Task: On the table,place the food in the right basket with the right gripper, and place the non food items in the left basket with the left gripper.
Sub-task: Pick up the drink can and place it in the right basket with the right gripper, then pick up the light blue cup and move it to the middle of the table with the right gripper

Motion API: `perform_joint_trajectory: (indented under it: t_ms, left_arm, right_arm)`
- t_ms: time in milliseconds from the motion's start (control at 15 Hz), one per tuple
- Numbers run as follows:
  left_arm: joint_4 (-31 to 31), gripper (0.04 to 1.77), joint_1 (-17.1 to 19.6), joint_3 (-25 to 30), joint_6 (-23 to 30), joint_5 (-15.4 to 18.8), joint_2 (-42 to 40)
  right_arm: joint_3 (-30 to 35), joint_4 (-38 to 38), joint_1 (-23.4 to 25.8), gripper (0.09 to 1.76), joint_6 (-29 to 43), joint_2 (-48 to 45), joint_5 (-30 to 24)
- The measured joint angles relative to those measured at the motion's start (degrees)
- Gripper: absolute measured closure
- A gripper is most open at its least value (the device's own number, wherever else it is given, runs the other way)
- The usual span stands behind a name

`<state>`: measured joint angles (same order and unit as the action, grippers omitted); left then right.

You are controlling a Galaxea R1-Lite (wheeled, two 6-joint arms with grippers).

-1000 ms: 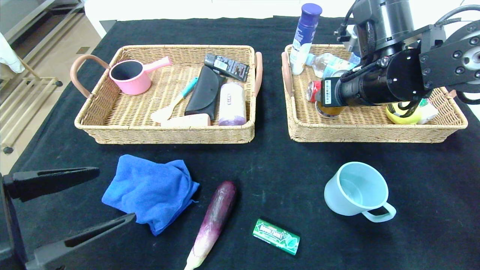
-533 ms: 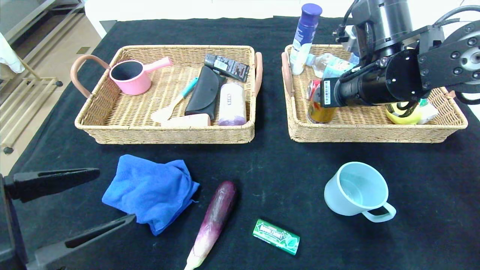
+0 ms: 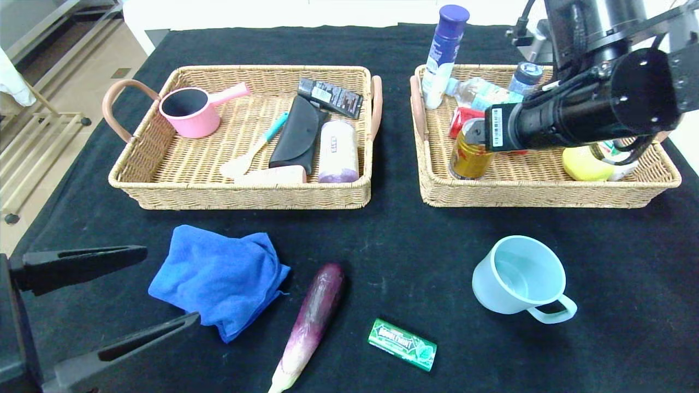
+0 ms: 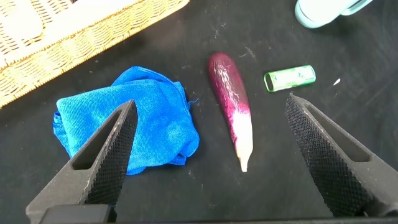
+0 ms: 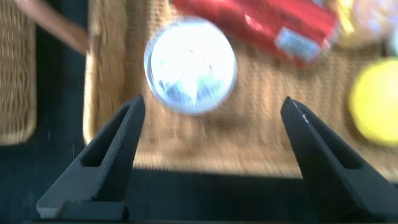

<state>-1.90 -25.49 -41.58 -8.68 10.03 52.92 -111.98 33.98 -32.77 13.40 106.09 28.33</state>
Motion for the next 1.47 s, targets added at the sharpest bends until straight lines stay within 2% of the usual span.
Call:
perform_joint_trajectory:
  t_ms: [200, 400, 667, 933, 1067, 1467]
  left_arm:
    - [0.0, 0.09, 0.0, 0.0, -0.05, 0.02, 0.0]
    - [-0.02, 0.09, 0.0, 0.0, -0.05, 0.02, 0.0]
    - [-0.02, 0.09, 0.0, 0.1, -0.05, 0.02, 0.16]
    - [-0.02, 0.09, 0.0, 0.11, -0.11, 0.0, 0.16]
    - [-0.02, 0.09, 0.0, 0.11, -0.11, 0.0, 0.16]
    - [-0.02, 0.09, 0.0, 0.11, -0.13, 0.02, 0.16]
  right_arm:
    - [0.82, 12.28, -1.9, 0.21, 7.08, -5.63, -2.1]
    - [5.95, 17.18, -2.73, 0.19, 11.19, -11.47, -5.99]
    - [17.36, 17.29, -2.73, 0.17, 12.35, -17.7, -6.47]
    - [27.56, 11.72, -2.89, 0.16, 12.46, -22.05, -8.41]
    - [30.5, 11.31, -3.11, 0.15, 12.42, -23.38, -10.08]
    - [34.94, 10.51, -3.61, 0.15, 12.48, -23.99, -10.17]
